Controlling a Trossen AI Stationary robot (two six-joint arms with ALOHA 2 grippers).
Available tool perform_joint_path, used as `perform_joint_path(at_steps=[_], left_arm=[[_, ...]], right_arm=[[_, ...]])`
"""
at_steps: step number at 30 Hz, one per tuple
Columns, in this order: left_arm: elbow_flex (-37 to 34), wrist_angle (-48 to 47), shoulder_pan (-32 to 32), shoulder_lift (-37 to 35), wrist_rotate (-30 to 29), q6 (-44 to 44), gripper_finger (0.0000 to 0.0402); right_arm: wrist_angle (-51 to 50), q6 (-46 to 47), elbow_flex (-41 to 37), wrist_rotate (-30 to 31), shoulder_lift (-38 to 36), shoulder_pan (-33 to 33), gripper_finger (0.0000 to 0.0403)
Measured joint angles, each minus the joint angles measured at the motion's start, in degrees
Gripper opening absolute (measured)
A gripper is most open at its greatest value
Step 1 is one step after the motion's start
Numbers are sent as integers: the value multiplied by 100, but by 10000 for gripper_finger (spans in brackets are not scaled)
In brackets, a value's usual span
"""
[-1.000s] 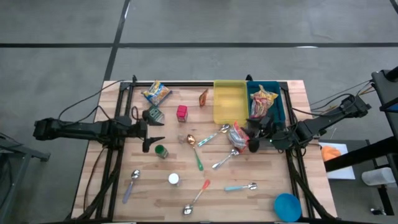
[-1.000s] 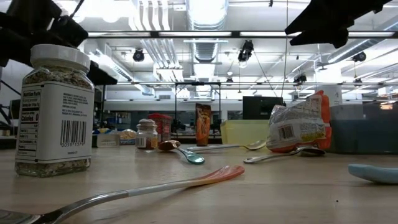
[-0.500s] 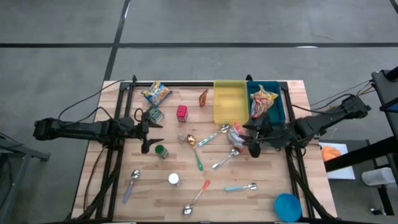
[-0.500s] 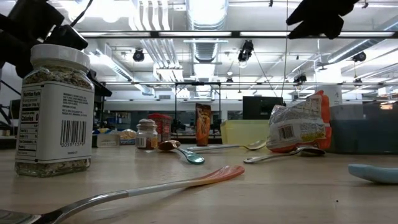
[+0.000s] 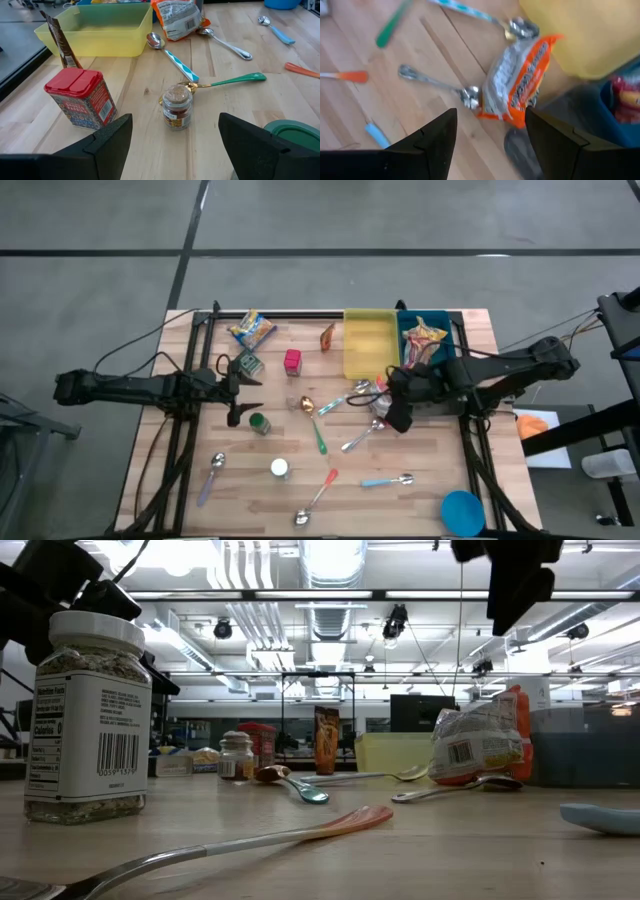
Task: Pick & Place Food Item
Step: Put the orange noodle pack into the blue bin
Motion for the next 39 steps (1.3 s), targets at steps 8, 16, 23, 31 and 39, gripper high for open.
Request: perform_joint_path(at_steps=[8, 16, 23, 31, 39], left_arm=[[0, -9, -2, 0, 0, -3, 301], [0, -13, 0, 0, 0, -14, 301], [0, -20, 0, 0, -1, -14, 301], [0, -100, -1, 0, -1, -12, 300], [0, -120, 0, 0, -1, -2, 300]], right_arm=[[-128, -787, -12, -699, 344, -756, 231], [146, -1778, -346, -1206, 388, -1314, 231], [460, -2668, -741, -1376, 366, -1346, 231], [633, -2686, -1110, -1542, 372, -1371, 231], [953, -3056, -1414, -1556, 328, -1369, 231]])
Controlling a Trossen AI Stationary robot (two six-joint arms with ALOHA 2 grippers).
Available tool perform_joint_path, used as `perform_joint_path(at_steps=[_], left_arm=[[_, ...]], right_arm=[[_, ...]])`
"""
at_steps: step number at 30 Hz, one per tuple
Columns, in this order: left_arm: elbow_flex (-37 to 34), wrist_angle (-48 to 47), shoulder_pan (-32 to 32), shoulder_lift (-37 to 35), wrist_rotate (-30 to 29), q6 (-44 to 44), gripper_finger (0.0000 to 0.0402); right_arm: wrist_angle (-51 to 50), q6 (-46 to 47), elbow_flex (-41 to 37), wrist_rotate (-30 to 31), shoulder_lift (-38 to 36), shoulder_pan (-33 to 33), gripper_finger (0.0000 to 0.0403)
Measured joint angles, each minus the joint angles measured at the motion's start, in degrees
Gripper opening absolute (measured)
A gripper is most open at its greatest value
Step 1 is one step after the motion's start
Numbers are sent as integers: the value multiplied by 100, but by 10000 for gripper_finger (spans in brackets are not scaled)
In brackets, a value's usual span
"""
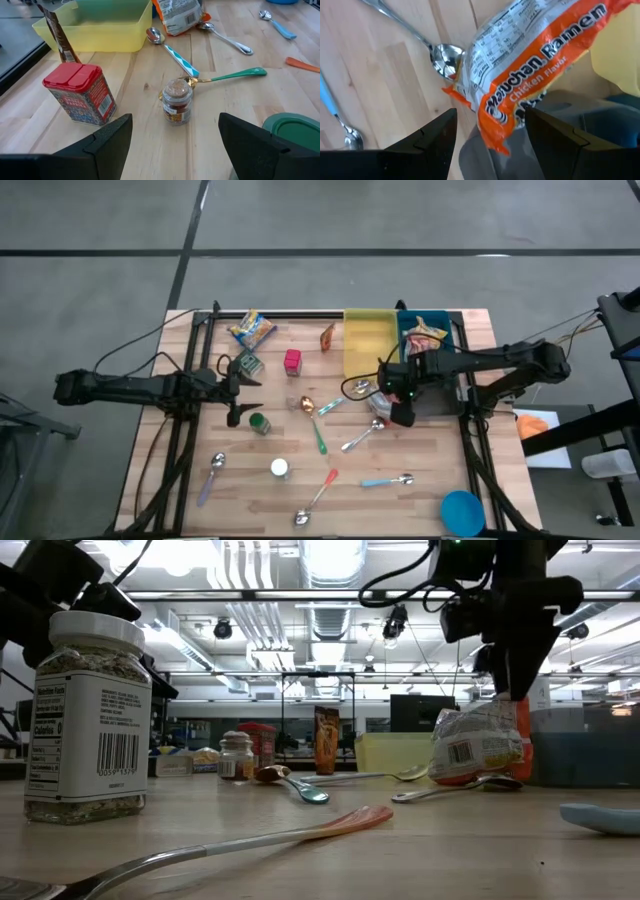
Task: Pick & Place Food Item
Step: Put the orange noodle pack into the blue bin
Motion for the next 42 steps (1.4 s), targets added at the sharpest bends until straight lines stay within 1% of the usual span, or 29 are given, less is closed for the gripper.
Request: perform_joint_path(at_steps=[11, 17, 24, 26, 28, 34, 38, 40, 42], left_arm=[[0, 0, 0, 0, 0, 3, 300], [0, 0, -2, 0, -1, 1, 300], [0, 0, 0, 0, 1, -1, 300], [0, 0, -2, 0, 1, -1, 300], [0, 0, -1, 0, 1, -6, 300], [0, 0, -2, 0, 1, -12, 300], [0, 0, -2, 0, 1, -12, 300], [0, 0, -1, 0, 1, -12, 300], [0, 0, 0, 0, 1, -12, 300]], right_arm=[[738, -83, -436, 16, -2, 4, 231], [944, -113, -631, 20, -2, 4, 231], [938, -95, -707, 101, -2, 4, 226], [936, -95, -707, 179, -2, 4, 210], [927, -104, -707, 233, -2, 4, 185], [879, -348, -707, 239, -2, 2, 88], [880, -385, -705, 239, -2, 2, 32], [879, -383, -702, 262, -2, 2, 15], [879, -333, -702, 353, -2, 5, 12]])
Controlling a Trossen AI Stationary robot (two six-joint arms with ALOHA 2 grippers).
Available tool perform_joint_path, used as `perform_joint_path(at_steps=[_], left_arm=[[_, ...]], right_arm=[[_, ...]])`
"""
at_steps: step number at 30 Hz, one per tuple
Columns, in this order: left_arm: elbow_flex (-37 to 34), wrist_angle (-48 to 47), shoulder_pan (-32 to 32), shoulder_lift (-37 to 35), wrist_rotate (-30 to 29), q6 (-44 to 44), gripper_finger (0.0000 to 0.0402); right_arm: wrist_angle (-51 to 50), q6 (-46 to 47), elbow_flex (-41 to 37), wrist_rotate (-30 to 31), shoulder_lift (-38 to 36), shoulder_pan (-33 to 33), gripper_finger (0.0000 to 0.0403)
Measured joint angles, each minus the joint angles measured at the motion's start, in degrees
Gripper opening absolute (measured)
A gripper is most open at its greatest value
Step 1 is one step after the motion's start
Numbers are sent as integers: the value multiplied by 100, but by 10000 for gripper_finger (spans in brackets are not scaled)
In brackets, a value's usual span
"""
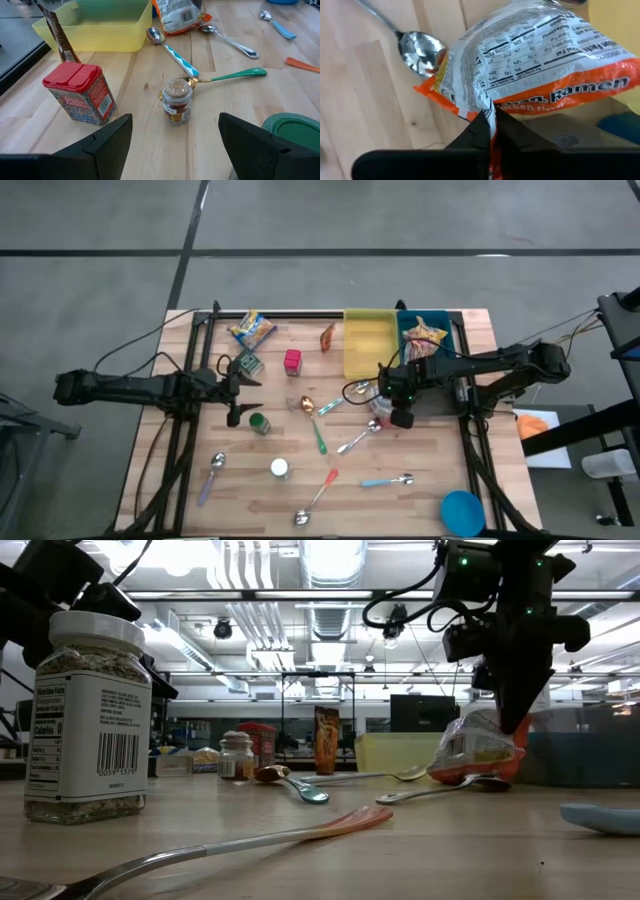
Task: Pick & Place Food Item
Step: Put the orange noodle pack into the blue bin
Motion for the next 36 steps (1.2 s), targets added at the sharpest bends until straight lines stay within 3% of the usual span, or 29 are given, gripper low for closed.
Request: perform_joint_path(at_steps=[8, 14, 20, 36], left_arm=[[0, 0, -1, 0, 0, 2, 300], [0, 1, -1, 0, -1, 12, 301], [0, 0, 0, 0, -2, 15, 301], [0, 0, -1, 0, -1, 13, 301]], right_arm=[[0, 644, 4, 625, -2, 4, 11], [-193, 1034, 122, 638, -7, 71, 11], [-843, 1362, 746, 724, -7, 311, 11], [-3384, 2842, 2394, 3315, -11, 1462, 11]])
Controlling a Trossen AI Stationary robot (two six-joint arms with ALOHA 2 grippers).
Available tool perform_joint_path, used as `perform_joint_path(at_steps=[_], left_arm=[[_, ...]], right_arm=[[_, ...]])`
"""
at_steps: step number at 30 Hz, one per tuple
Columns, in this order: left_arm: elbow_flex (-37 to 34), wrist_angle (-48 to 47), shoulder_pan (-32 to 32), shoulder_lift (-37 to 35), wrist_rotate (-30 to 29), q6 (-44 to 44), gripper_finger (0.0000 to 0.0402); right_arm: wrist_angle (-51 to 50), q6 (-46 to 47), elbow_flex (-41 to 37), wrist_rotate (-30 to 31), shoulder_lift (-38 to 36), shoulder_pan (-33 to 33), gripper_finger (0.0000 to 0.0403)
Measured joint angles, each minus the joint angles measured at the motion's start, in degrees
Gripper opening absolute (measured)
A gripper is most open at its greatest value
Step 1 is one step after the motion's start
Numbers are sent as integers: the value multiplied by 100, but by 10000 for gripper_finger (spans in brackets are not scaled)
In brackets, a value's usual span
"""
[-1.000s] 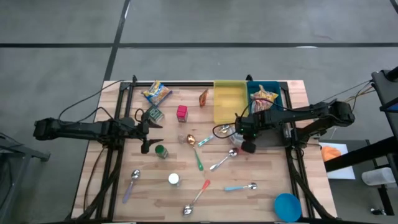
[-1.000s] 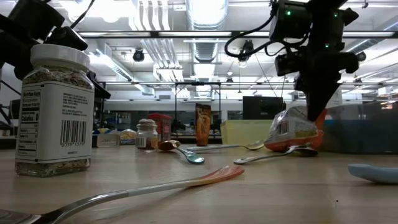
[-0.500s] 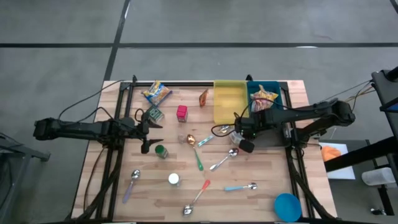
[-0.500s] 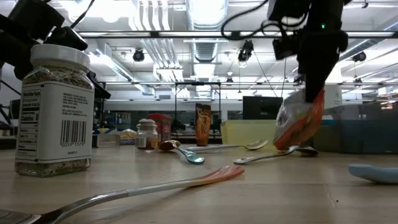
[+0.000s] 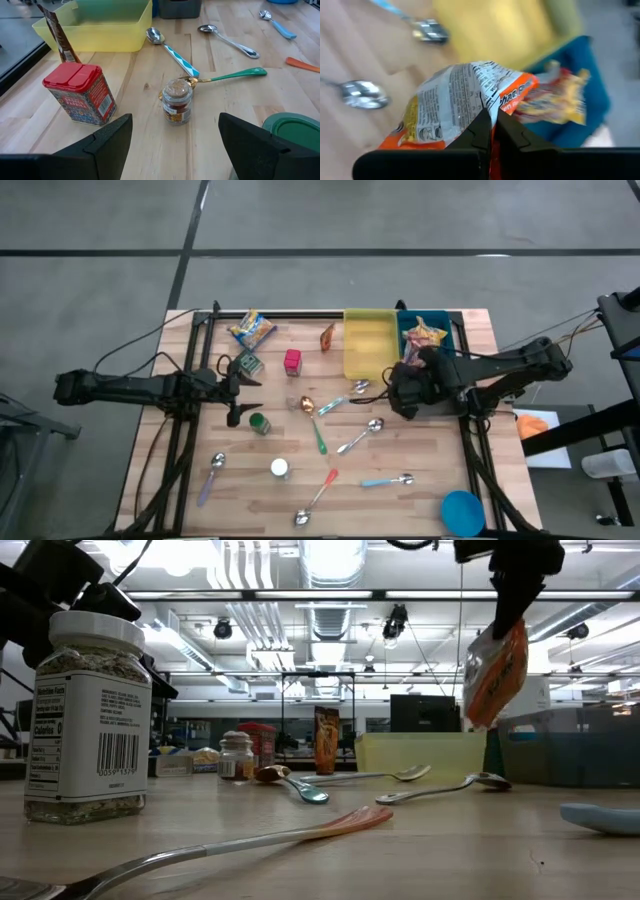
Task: Pick & Place Food Item
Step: Put the orange noodle pack into the blue bin
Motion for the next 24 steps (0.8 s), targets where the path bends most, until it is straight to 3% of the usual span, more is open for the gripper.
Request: perform_joint_path(at_steps=[5, 11, 24], left_arm=[[0, 0, -1, 0, -1, -4, 301], [0, 0, -1, 0, 0, -13, 301], [0, -24, 0, 0, 0, -11, 301]], right_arm=[[-865, 805, 133, 530, 0, 28, 11], [-844, 901, -22, 1093, -174, -100, 11], [-843, 866, -915, 1367, -975, -1284, 11]])
